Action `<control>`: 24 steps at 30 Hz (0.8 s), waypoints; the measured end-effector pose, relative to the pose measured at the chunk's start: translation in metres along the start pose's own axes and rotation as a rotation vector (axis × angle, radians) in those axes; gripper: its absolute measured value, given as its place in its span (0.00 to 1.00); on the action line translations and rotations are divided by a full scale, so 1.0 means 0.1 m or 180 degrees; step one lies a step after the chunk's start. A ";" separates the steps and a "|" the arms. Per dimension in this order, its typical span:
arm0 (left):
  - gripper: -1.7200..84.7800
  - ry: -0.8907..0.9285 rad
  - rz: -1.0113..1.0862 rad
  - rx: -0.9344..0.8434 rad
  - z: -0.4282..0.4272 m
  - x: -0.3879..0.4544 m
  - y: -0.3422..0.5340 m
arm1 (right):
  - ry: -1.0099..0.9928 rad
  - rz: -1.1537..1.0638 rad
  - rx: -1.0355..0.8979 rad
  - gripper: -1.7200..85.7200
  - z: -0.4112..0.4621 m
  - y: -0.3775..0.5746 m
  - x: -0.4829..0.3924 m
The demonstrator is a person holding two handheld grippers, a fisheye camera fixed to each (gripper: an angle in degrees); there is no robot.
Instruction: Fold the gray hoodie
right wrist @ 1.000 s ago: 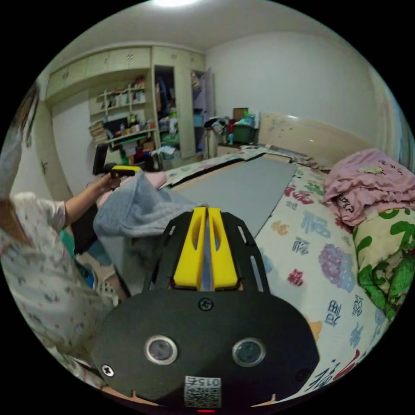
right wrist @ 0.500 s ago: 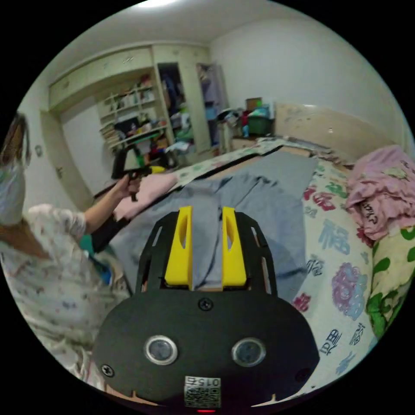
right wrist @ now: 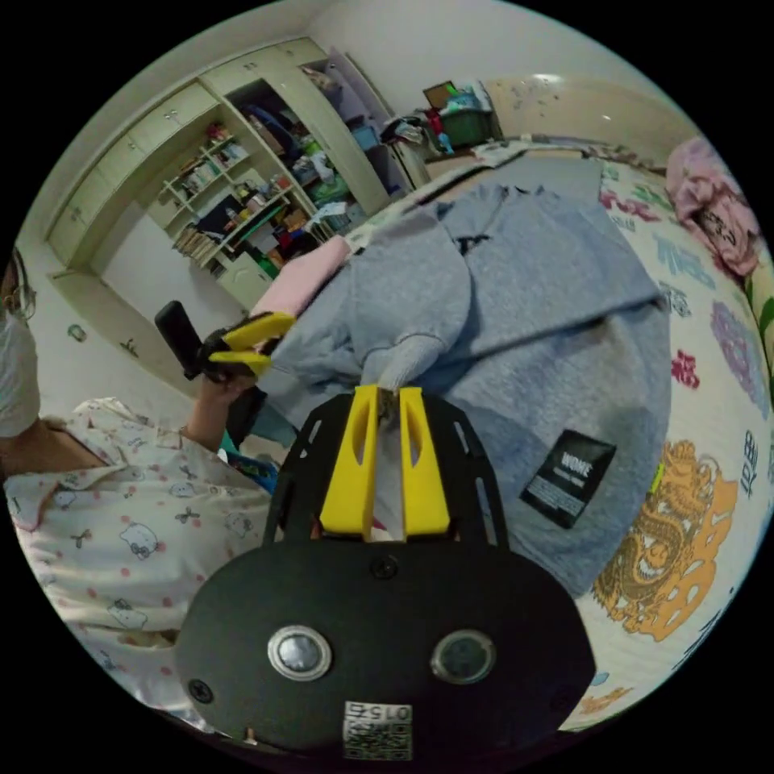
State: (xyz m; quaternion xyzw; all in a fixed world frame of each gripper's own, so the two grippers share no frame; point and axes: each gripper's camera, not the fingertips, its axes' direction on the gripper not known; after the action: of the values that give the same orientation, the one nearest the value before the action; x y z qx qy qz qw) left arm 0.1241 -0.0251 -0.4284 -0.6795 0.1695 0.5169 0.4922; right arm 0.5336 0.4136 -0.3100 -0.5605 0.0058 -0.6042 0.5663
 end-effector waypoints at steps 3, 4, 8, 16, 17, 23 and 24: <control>0.22 -0.0111 0.0208 0.0090 0.09 0.36 -0.07 | -0.0382 -0.0311 0.0354 0.08 -0.16 -0.36 -0.45; 0.22 -0.0232 0.0223 0.0186 0.09 0.45 -0.08 | -0.0464 -0.0369 0.0395 0.08 -0.16 -0.43 -0.53; 0.17 -0.0927 0.0025 0.0524 0.04 0.53 -0.02 | -0.1038 -0.0750 0.0377 0.08 -0.05 -0.79 -1.06; 0.10 -0.1033 -0.0570 0.0585 -0.60 -0.21 0.57 | 0.0111 -0.1640 -0.0154 0.17 0.28 -0.60 -1.51; 0.10 -0.1013 -0.0567 0.0568 -0.63 -0.25 0.59 | 0.0271 -0.1611 -0.0394 0.18 0.45 -0.67 -1.43; 0.09 -0.0679 -0.0522 0.0257 -0.87 -0.92 0.54 | 0.0181 -0.1479 -0.1289 0.13 0.67 -1.25 -0.97; 0.09 -0.0734 -0.0502 0.0168 -0.99 -1.14 0.46 | 0.0120 -0.1312 -0.1259 0.10 0.44 -1.45 -0.79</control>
State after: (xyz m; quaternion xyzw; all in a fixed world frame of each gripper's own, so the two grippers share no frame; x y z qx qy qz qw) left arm 0.0964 -0.1611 -0.3533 -0.6137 0.0715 0.5467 0.5652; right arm 0.4436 0.5474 -0.2532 -0.6381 0.0201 -0.7041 0.3110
